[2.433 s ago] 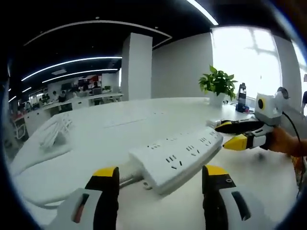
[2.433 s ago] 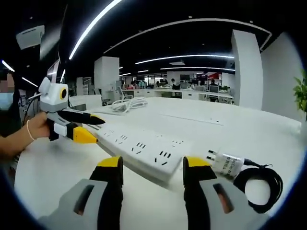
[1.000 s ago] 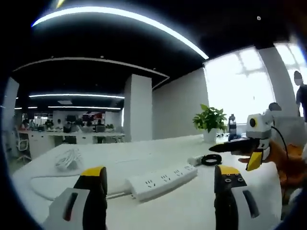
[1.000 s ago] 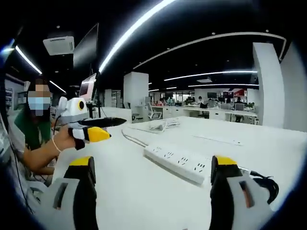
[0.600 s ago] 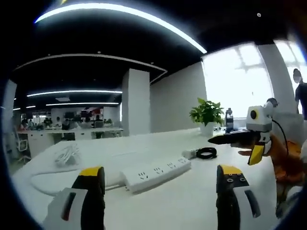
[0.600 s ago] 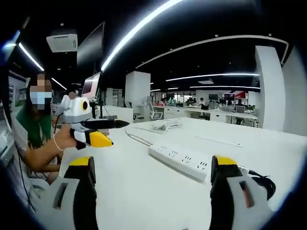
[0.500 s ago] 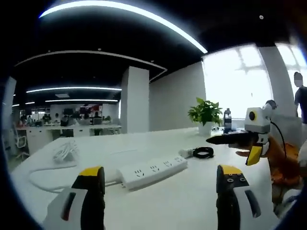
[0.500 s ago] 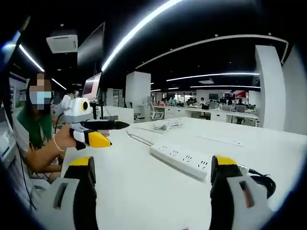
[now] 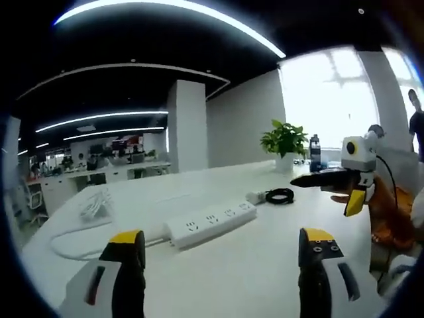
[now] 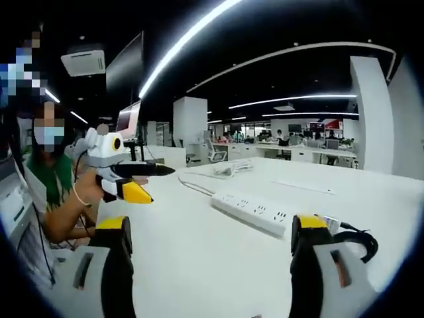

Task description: Straighten the power strip on the desk, plug the charger into it

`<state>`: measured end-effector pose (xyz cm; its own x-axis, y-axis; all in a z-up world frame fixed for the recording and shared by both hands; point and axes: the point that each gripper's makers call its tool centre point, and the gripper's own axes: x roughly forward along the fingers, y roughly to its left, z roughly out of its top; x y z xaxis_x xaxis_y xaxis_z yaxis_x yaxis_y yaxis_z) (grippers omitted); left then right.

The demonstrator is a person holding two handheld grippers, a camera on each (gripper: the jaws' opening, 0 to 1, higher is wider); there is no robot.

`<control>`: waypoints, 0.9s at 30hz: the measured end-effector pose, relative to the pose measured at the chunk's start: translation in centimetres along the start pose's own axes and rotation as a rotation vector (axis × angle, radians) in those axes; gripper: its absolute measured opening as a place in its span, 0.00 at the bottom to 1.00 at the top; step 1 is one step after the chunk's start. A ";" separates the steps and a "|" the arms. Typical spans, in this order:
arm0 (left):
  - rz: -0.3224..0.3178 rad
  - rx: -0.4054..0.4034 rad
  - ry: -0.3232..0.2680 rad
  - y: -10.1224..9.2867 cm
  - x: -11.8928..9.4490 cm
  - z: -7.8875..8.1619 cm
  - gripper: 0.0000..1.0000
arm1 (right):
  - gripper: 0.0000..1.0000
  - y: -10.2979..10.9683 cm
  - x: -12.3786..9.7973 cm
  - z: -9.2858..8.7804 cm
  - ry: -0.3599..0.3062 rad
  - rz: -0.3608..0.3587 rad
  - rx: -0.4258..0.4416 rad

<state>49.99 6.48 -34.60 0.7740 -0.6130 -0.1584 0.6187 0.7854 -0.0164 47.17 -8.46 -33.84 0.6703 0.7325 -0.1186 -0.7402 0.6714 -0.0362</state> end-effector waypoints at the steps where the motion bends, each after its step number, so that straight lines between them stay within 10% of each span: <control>1: 0.000 0.000 0.001 0.0 -0.1 0.0 0.98 | 1.00 0.1 -0.2 -0.1 0.007 0.001 -0.004; 27: 0.029 -0.034 -0.017 -0.6 -2.2 -0.5 0.97 | 0.99 0.6 -2.9 -0.7 0.021 -0.019 0.006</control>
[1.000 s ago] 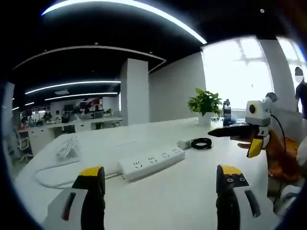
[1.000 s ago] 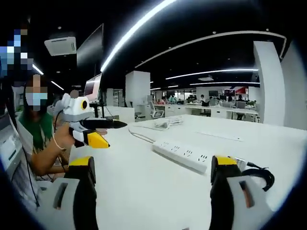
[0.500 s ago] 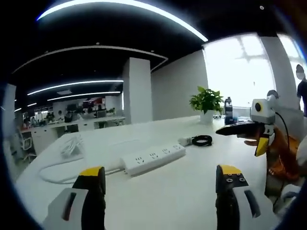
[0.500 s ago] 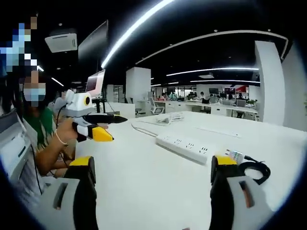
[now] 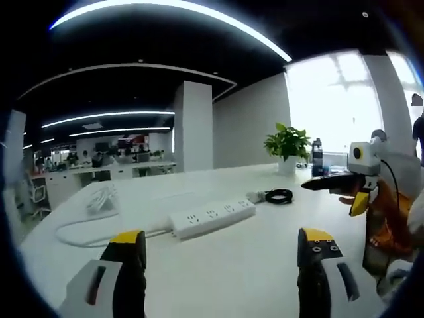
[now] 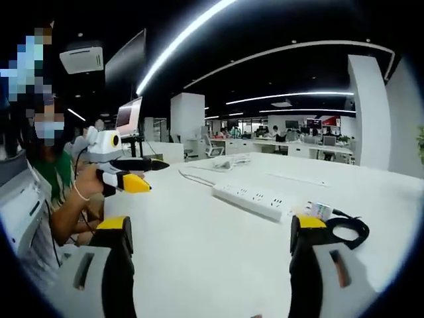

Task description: Straighten the power strip on the desk, plug the charger into it

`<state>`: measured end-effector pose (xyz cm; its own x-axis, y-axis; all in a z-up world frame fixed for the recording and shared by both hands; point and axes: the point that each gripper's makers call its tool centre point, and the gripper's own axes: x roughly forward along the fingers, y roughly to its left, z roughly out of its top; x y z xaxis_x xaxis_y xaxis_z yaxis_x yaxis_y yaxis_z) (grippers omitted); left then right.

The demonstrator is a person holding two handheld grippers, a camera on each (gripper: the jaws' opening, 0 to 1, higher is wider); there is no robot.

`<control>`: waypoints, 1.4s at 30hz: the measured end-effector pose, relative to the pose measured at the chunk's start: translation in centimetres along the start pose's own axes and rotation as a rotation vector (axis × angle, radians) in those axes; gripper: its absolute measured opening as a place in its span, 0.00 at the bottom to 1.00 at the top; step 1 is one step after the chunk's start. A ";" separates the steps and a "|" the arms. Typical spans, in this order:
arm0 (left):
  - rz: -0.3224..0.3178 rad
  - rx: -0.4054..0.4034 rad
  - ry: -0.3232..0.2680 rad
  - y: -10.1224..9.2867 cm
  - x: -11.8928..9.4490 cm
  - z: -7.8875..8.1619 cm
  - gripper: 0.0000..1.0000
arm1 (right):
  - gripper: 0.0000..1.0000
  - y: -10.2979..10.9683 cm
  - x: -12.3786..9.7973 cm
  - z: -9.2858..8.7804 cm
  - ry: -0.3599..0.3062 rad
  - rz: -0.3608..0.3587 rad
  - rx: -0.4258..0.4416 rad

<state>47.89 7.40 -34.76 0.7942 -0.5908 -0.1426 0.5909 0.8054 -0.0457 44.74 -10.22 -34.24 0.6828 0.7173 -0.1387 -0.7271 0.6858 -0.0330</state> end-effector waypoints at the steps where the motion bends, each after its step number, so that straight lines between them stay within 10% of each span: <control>1: 0.001 0.000 -0.001 0.0 0.0 0.0 0.97 | 0.99 0.0 0.0 0.0 -0.001 0.000 0.000; 23: -0.010 -0.014 0.022 -0.5 0.7 -0.8 0.96 | 0.98 -1.0 -0.5 0.2 -0.004 -0.012 -0.002; 42: 0.010 -0.042 0.036 0.6 -0.1 -1.7 0.95 | 0.97 -7.1 0.1 0.9 -0.026 0.000 -0.003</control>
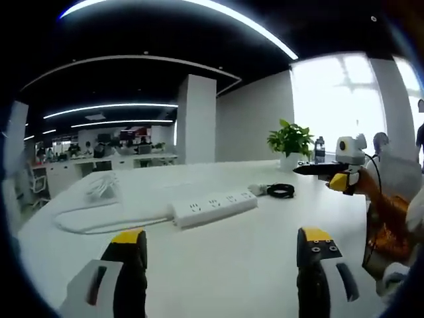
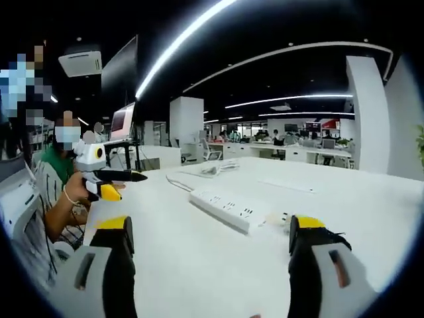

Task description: Straighten the power strip on the desk, plug the charger into it

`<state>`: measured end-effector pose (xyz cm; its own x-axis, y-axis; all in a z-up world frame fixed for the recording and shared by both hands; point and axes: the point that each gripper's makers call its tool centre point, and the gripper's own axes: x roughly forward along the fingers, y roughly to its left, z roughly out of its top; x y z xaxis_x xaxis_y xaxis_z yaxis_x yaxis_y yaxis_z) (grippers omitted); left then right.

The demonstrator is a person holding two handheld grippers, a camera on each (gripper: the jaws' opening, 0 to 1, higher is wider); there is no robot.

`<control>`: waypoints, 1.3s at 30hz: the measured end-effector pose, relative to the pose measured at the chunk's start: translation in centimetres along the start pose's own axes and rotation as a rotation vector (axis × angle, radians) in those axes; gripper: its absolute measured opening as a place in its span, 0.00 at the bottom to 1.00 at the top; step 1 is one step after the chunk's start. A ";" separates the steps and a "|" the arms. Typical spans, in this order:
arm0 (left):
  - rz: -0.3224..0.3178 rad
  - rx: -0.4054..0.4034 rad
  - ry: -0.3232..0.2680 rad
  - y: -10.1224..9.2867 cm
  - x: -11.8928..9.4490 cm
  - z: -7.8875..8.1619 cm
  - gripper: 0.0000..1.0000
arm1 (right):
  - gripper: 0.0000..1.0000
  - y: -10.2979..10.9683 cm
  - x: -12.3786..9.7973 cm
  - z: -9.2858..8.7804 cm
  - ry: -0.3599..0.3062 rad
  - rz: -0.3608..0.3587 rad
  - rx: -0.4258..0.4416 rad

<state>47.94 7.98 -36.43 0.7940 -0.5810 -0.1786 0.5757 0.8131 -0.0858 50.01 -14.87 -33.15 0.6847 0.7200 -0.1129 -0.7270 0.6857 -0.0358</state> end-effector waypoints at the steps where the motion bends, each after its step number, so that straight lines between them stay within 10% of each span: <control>1: -0.001 -0.001 0.000 0.0 0.0 0.0 0.95 | 0.97 -0.5 0.0 0.1 -0.003 -0.008 -0.003; 39: -0.012 -0.001 0.010 -0.2 0.2 -0.2 0.95 | 0.95 -8.3 -0.1 -1.8 0.015 -0.090 0.022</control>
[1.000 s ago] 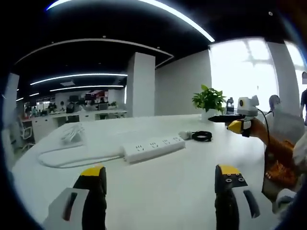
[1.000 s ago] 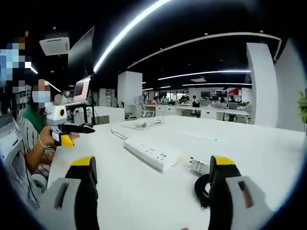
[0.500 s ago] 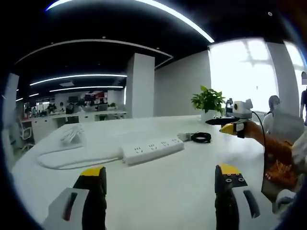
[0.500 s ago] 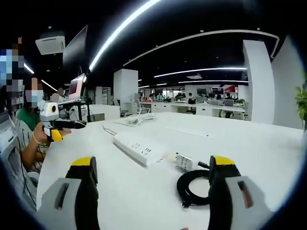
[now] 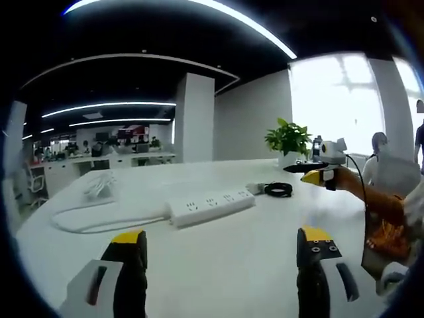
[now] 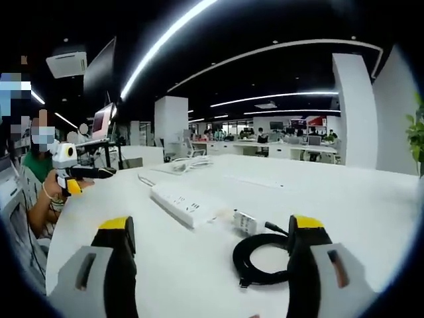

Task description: Straighten the power strip on the desk, plug the charger into it

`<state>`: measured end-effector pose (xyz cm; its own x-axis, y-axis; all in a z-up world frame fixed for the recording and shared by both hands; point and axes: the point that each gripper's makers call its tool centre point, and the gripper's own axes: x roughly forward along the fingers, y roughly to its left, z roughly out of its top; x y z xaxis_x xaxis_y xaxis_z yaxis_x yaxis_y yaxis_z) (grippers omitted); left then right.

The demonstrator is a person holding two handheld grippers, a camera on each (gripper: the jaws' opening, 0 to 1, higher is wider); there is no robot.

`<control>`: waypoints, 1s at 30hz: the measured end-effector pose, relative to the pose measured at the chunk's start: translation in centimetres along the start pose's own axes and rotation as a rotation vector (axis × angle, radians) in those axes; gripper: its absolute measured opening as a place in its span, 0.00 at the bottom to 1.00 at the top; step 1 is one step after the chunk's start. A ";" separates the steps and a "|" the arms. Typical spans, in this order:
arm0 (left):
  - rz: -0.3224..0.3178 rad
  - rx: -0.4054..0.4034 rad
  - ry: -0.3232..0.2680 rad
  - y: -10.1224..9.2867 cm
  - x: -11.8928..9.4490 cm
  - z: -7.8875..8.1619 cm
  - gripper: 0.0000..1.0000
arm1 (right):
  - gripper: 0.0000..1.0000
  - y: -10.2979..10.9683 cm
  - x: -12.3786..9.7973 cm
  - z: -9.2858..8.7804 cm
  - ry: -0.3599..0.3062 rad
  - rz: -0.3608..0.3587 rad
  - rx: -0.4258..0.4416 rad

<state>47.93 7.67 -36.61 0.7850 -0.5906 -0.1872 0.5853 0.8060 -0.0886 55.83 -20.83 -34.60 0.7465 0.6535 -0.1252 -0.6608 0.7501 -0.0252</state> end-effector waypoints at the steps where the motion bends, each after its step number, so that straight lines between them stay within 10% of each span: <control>1: 0.001 -0.001 0.000 0.0 0.0 0.0 0.95 | 0.95 0.0 0.1 0.0 0.004 0.000 0.000; 30: -0.003 -0.004 -0.009 -0.2 0.0 0.2 0.95 | 0.95 -2.8 0.4 -0.7 0.071 -0.033 -0.043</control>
<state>47.86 7.51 -36.36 0.7850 -0.5935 -0.1778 0.5869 0.8043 -0.0933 57.94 -22.76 -35.25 0.7613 0.6188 -0.1937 -0.6402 0.7647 -0.0731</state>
